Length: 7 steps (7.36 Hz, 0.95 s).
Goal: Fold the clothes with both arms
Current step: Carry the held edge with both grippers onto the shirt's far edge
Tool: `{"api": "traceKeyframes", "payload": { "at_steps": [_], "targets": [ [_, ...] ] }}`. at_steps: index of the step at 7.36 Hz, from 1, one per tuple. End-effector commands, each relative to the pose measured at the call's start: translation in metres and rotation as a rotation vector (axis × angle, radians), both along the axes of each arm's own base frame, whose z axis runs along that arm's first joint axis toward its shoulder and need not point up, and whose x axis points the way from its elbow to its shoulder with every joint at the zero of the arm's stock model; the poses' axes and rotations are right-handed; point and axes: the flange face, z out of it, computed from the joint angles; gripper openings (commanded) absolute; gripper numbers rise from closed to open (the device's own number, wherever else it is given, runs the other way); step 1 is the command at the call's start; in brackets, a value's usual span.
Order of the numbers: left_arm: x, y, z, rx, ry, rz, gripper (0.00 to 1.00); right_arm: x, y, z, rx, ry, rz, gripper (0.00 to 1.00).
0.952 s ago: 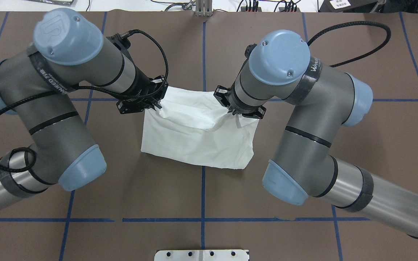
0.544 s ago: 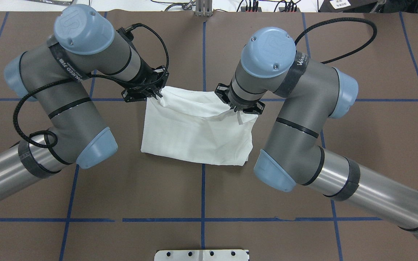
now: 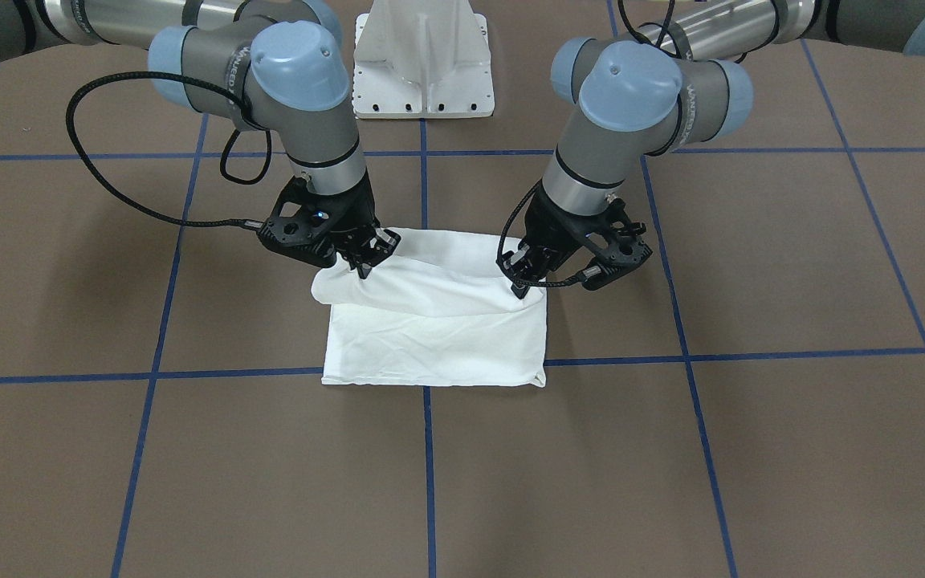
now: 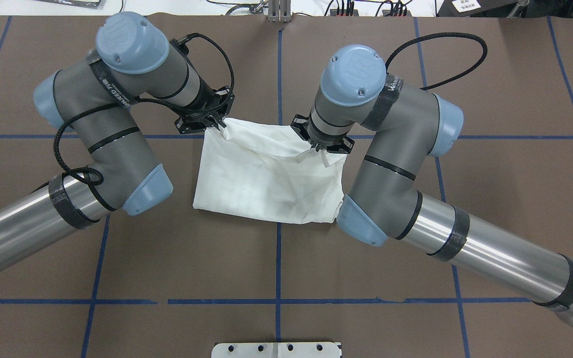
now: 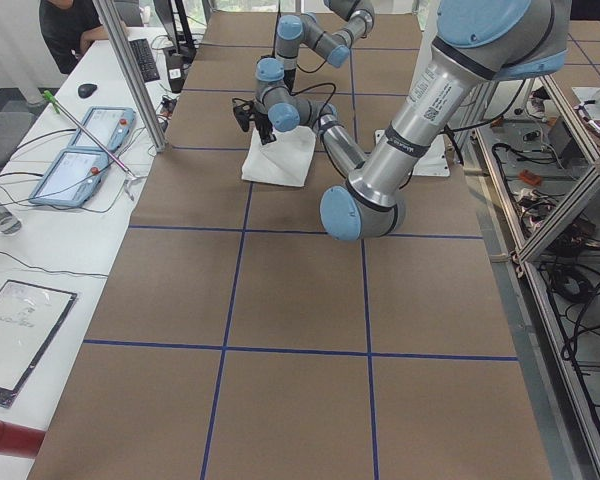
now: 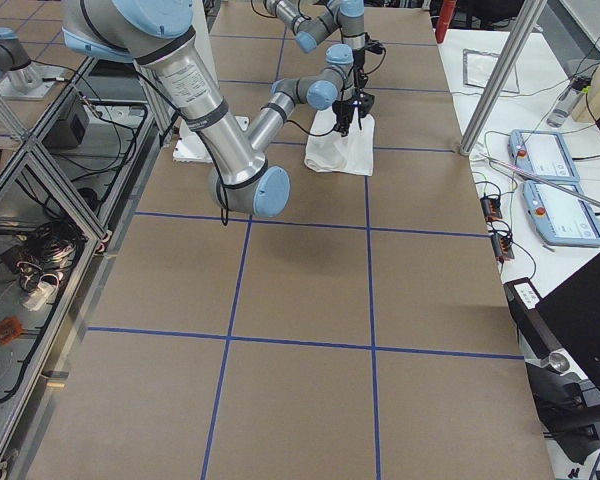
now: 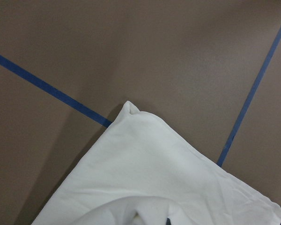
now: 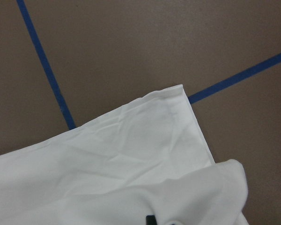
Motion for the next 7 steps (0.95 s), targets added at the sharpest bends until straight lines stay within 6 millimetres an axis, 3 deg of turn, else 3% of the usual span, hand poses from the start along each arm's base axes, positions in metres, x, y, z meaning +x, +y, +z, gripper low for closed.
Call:
{"api": "traceKeyframes", "payload": {
  "at_steps": [1, 3, 4, 5, 7],
  "targets": [
    [0.008, -0.009, 0.011, 0.0, 0.0, -0.005, 0.0, -0.012, -0.028, 0.006, -0.017, -0.004, 0.008, 0.0],
    [0.009, -0.016, 0.018, -0.002, -0.004, -0.013, 0.0, -0.02, -0.051, 0.012, -0.023, -0.009, 0.018, 0.0],
    [0.008, -0.02, 0.018, -0.025, -0.002, -0.032, 0.16, -0.02, -0.053, 0.015, -0.023, -0.004, 0.014, 0.94],
    [0.006, -0.024, 0.017, -0.015, 0.007, -0.041, 0.99, -0.015, -0.058, 0.014, -0.014, -0.012, 0.019, 1.0],
    [-0.005, -0.035, 0.014, -0.011, 0.01, -0.062, 1.0, 0.0, -0.072, 0.013, -0.025, -0.033, 0.026, 1.0]
  ]
}}
